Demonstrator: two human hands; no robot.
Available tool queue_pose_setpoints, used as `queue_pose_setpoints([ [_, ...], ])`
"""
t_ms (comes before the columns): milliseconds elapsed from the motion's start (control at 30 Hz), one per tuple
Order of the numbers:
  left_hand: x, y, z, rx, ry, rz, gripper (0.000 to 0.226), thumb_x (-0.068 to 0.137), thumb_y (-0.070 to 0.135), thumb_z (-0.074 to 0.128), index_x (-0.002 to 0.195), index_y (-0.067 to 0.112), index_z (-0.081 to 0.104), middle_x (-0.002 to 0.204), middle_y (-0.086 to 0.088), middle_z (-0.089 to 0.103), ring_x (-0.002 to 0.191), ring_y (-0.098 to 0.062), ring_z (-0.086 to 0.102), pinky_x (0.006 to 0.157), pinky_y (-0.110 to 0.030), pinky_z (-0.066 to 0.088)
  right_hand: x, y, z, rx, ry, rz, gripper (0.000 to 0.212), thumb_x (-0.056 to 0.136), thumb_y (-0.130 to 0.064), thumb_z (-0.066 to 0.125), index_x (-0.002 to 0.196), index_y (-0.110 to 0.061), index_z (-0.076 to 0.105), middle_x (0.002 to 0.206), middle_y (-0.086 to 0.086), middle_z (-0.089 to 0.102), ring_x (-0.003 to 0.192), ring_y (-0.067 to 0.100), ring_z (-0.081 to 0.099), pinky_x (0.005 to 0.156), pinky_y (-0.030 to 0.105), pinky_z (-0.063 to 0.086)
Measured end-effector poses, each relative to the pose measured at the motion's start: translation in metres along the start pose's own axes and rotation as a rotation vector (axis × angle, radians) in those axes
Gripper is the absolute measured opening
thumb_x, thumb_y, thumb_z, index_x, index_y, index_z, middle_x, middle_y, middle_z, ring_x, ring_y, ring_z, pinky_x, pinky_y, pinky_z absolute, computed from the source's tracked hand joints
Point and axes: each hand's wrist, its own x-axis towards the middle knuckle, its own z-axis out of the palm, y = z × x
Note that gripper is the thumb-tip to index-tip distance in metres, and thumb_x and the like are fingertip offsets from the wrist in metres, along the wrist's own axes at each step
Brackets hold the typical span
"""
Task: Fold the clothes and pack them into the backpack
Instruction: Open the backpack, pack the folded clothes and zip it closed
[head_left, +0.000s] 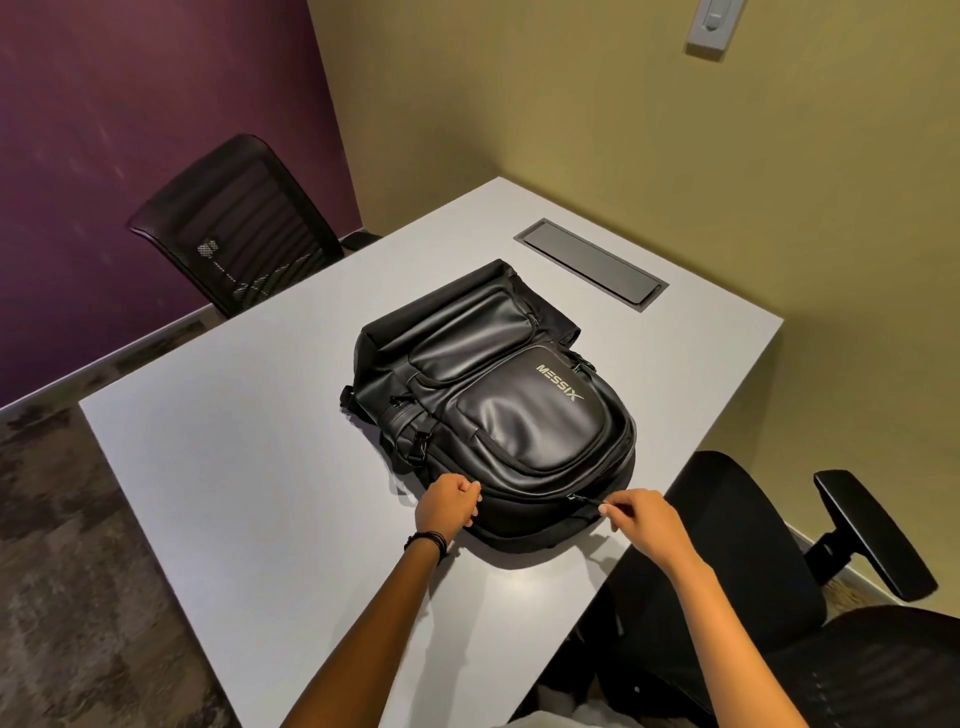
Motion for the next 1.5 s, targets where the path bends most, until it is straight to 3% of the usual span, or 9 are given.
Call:
queue_pose_setpoints([
  [100, -0.005, 0.019, -0.001, 0.144, 0.089, 0.197, 0.034, 0.094, 0.031, 0.050, 0.063, 0.016, 0.046, 0.057, 0.004, 0.048, 0.056, -0.017, 0.047, 0.055, -0.029, 0.036, 0.002, 0.000, 0.007, 0.098, -0.007, 0.022, 0.023, 0.093, -0.025, 0.054, 0.073, -0.021, 0.064, 0.068, -0.006, 0.065, 0.063, 0.008, 0.058, 0.060, 0.026, 0.046],
  [200, -0.009, 0.037, 0.007, 0.264, 0.123, 0.512, 0.030, 0.096, 0.030, 0.048, 0.069, 0.017, 0.047, 0.068, 0.006, 0.045, 0.065, -0.013, 0.043, 0.053, -0.024, 0.029, 0.003, 0.000, 0.009, 0.199, 0.003, 0.026, 0.016, 0.094, -0.022, 0.054, 0.085, -0.016, 0.067, 0.076, -0.003, 0.069, 0.069, 0.012, 0.063, 0.068, 0.030, 0.050],
  [333, -0.006, 0.047, 0.022, 0.374, -0.013, 0.842, 0.020, 0.097, 0.025, 0.044, 0.095, 0.012, 0.060, 0.099, 0.002, 0.061, 0.097, -0.015, 0.055, 0.080, -0.032, 0.046, 0.006, -0.005, 0.012, 0.328, -0.003, 0.015, 0.012, 0.093, -0.015, 0.055, 0.096, -0.018, 0.066, 0.081, -0.005, 0.068, 0.070, 0.007, 0.063, 0.067, 0.019, 0.048],
  [433, 0.001, 0.050, 0.033, 0.521, -0.130, 0.955, 0.032, 0.097, 0.025, 0.048, 0.126, 0.014, 0.055, 0.140, 0.000, 0.049, 0.137, -0.014, 0.035, 0.112, -0.028, 0.028, 0.012, -0.006, 0.018, 0.350, -0.033, 0.010, 0.016, 0.089, -0.018, 0.062, 0.103, -0.018, 0.067, 0.089, -0.007, 0.067, 0.077, 0.003, 0.062, 0.074, 0.020, 0.049],
  [567, 0.010, 0.051, 0.043, 0.774, -0.228, 0.971, 0.059, 0.095, 0.025, 0.052, 0.147, 0.016, 0.027, 0.158, 0.001, 0.015, 0.147, -0.018, 0.004, 0.119, -0.035, 0.007, 0.014, -0.018, 0.029, 0.278, 0.099, 0.129, 0.013, 0.080, -0.040, 0.068, 0.081, -0.027, 0.065, 0.076, -0.012, 0.067, 0.075, 0.004, 0.062, 0.063, 0.025, 0.047],
  [700, 0.016, 0.050, 0.046, 0.901, -0.231, 0.960, 0.062, 0.096, 0.020, 0.048, 0.150, 0.017, 0.017, 0.160, 0.000, 0.001, 0.147, -0.020, -0.004, 0.120, -0.037, 0.002, 0.011, -0.030, 0.045, 0.231, 0.191, 0.159, 0.023, 0.085, -0.039, 0.062, 0.072, -0.020, 0.065, 0.067, -0.006, 0.066, 0.066, 0.011, 0.060, 0.060, 0.031, 0.047],
  [967, 0.026, 0.043, 0.051, 0.908, -0.204, 0.993, 0.056, 0.098, 0.023, 0.046, 0.149, 0.021, 0.023, 0.159, 0.001, -0.003, 0.147, -0.021, -0.007, 0.119, -0.037, -0.002, 0.019, -0.004, 0.038, 0.034, 0.162, -0.152, 0.020, 0.090, -0.033, 0.056, 0.087, -0.020, 0.070, 0.081, -0.007, 0.067, 0.075, 0.011, 0.060, 0.066, 0.027, 0.046],
  [1133, 0.027, 0.041, 0.050, 0.859, -0.182, 1.005, 0.051, 0.098, 0.019, 0.044, 0.147, 0.026, 0.030, 0.159, 0.003, -0.001, 0.142, -0.015, -0.013, 0.116, -0.032, -0.008, 0.026, 0.006, 0.033, -0.040, 0.210, -0.286, 0.024, 0.086, -0.036, 0.052, 0.074, -0.021, 0.067, 0.070, -0.008, 0.064, 0.063, 0.010, 0.057, 0.063, 0.027, 0.046],
  [1500, 0.021, 0.047, 0.047, 0.878, -0.177, 0.972, 0.050, 0.098, 0.014, 0.045, 0.145, 0.026, 0.033, 0.159, 0.003, 0.001, 0.147, -0.020, -0.001, 0.118, -0.034, -0.004, 0.033, 0.030, 0.009, -0.063, 0.410, -0.236, 0.028, 0.085, -0.031, 0.052, 0.061, -0.018, 0.056, 0.055, -0.007, 0.052, 0.047, 0.010, 0.046, 0.054, 0.022, 0.039],
])
